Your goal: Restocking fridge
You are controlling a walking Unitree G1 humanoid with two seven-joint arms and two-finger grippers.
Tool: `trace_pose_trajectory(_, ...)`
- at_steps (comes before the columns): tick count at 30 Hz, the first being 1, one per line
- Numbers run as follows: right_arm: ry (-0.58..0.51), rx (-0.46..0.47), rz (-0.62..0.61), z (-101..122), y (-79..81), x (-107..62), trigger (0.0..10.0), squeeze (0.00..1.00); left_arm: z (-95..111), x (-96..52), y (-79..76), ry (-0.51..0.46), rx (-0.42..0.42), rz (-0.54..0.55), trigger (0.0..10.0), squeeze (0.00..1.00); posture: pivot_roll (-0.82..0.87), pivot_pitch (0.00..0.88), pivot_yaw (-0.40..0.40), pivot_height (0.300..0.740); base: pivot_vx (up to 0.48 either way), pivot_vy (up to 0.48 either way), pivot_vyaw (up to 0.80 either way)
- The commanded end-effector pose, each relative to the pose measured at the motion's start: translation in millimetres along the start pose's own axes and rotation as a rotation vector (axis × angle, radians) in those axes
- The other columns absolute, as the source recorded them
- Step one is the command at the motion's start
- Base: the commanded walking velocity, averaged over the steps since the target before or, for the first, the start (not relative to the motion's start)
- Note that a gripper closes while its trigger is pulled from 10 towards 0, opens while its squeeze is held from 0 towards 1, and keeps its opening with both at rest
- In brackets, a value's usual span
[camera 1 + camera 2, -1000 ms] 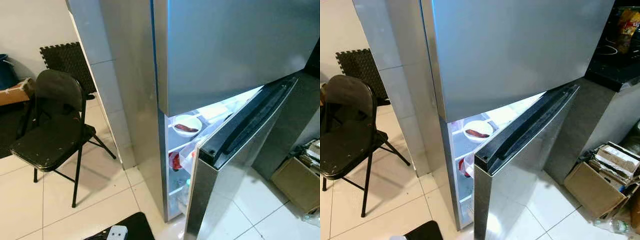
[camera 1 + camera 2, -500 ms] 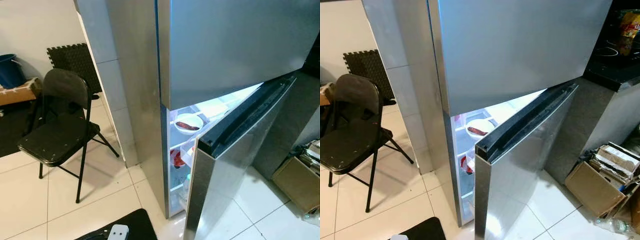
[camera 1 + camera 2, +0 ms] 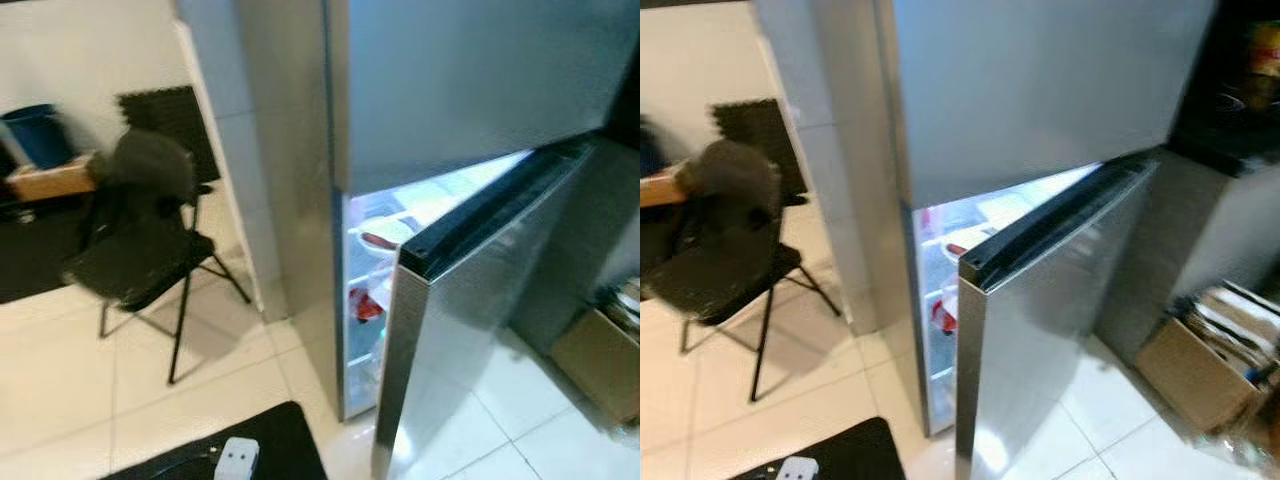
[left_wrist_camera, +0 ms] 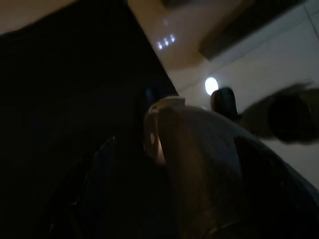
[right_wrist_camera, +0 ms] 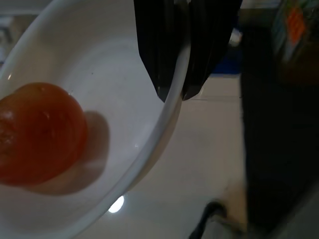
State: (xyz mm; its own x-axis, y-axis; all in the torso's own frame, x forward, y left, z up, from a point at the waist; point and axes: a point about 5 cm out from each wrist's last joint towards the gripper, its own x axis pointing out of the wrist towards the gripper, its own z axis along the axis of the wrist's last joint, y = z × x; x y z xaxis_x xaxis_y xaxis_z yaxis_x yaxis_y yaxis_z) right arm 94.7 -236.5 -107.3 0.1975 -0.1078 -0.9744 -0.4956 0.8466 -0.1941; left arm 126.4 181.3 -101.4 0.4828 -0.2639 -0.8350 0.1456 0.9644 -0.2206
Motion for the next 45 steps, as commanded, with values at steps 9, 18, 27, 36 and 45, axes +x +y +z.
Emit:
trace_pose_trajectory(9, 0.014, 0.004, 0.006, -8, 4.6, 0.2, 10.0, 0.0, -16, -1.0, -6.2, 0.073, -0.004, -0.022, 10.0, 0.0, 0.0, 0.0, -0.039, 0.74, -0.329, 0.0, 0.0)
trace_pose_trajectory(18, 0.013, 0.006, 0.007, -7, 4.4, 0.1, 10.0, 0.0, -14, -1.9, -2.1, 0.057, -0.043, -0.009, 10.0, 0.0, 0.0, 0.0, -0.039, 0.74, -0.177, 0.0, 0.0)
trace_pose_trajectory(27, 0.012, 0.006, 0.008, -7, 4.2, 0.1, 10.0, 0.0, -14, -4.5, 4.9, 0.078, -0.008, 0.002, 10.0, 0.0, 0.0, 0.0, -0.039, 0.74, 0.0, -0.313, 0.0)
trace_pose_trajectory(36, 0.011, 0.005, 0.01, -7, 4.4, 0.1, 10.0, 0.0, -16, -4.0, 3.0, 0.084, -0.015, 0.008, 10.0, 0.0, 0.0, 0.0, -0.039, 0.74, 0.0, -0.473, 0.0)
trace_pose_trajectory(45, 0.013, 0.001, 0.009, -7, 4.1, 0.1, 10.0, 0.0, -10, -4.6, 9.5, 0.045, -0.049, 0.052, 10.0, 0.0, 0.0, 0.0, -0.04, 0.74, 0.0, -0.061, 0.0)
